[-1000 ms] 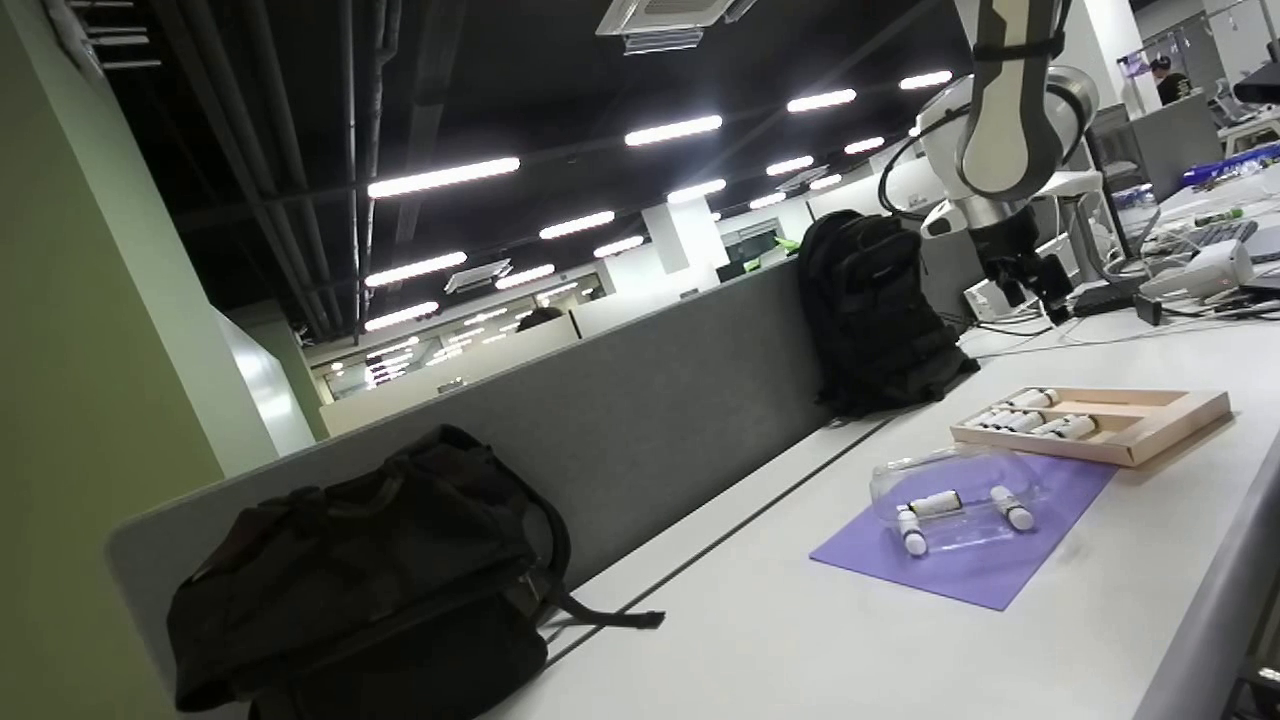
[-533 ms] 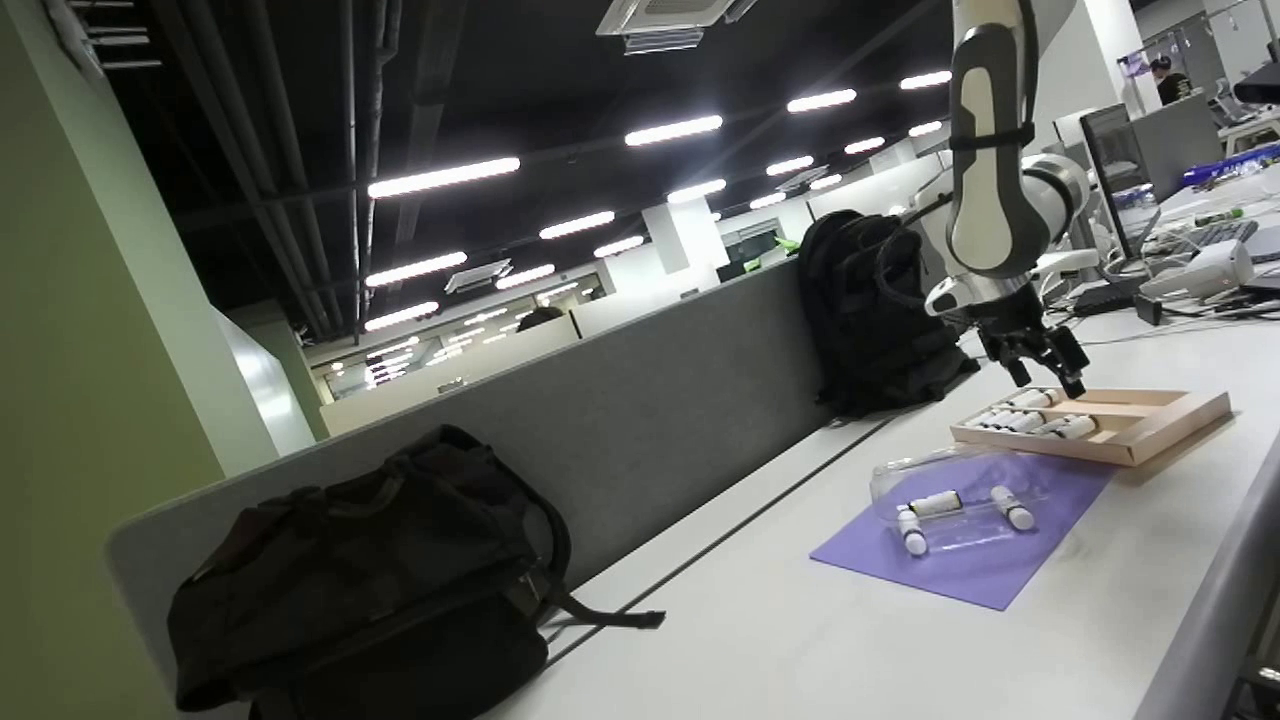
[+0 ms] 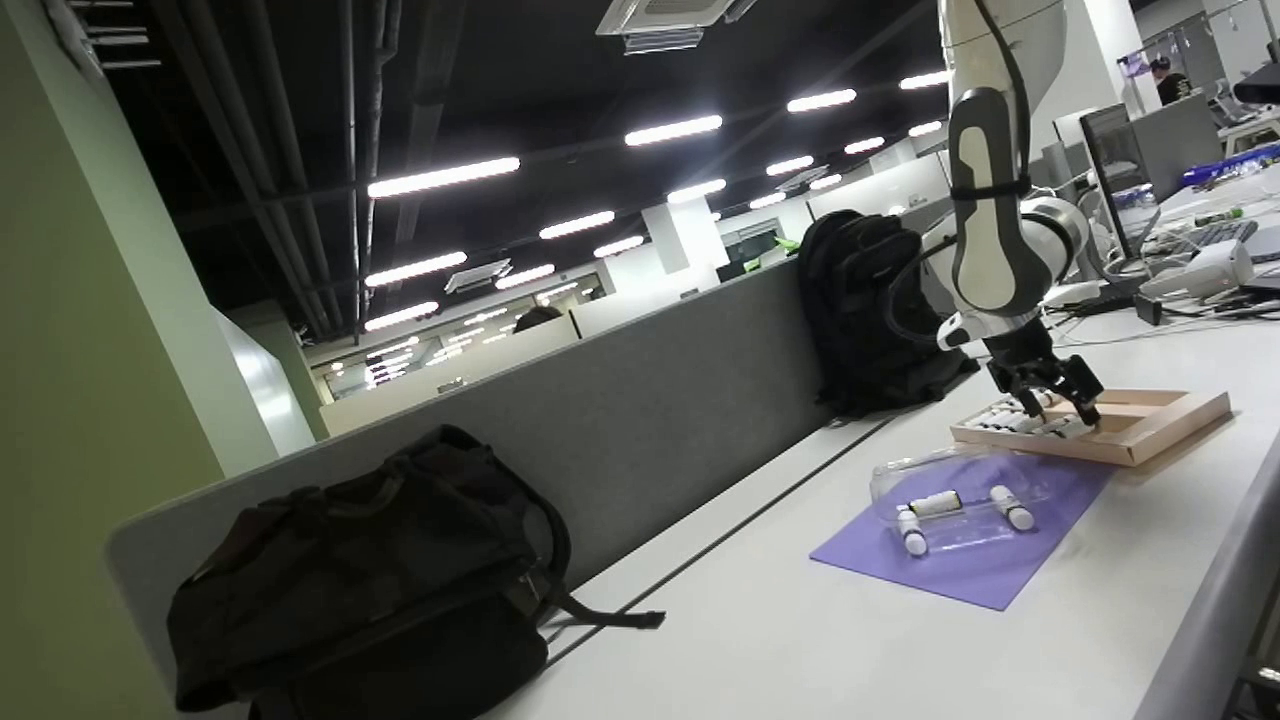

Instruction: Remove the bottle from the bottom rectangular section and place it in the clear box

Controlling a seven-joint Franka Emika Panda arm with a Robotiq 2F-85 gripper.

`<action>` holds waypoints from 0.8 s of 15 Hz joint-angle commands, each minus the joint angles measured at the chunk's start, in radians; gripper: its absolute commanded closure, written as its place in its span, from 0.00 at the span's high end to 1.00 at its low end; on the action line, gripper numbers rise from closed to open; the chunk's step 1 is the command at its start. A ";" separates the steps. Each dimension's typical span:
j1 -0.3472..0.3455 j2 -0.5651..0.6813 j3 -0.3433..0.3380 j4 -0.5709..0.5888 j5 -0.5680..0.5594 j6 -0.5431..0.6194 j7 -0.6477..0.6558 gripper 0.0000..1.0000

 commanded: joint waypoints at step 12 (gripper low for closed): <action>-0.036 0.041 0.065 0.065 0.091 -0.101 0.006 0.93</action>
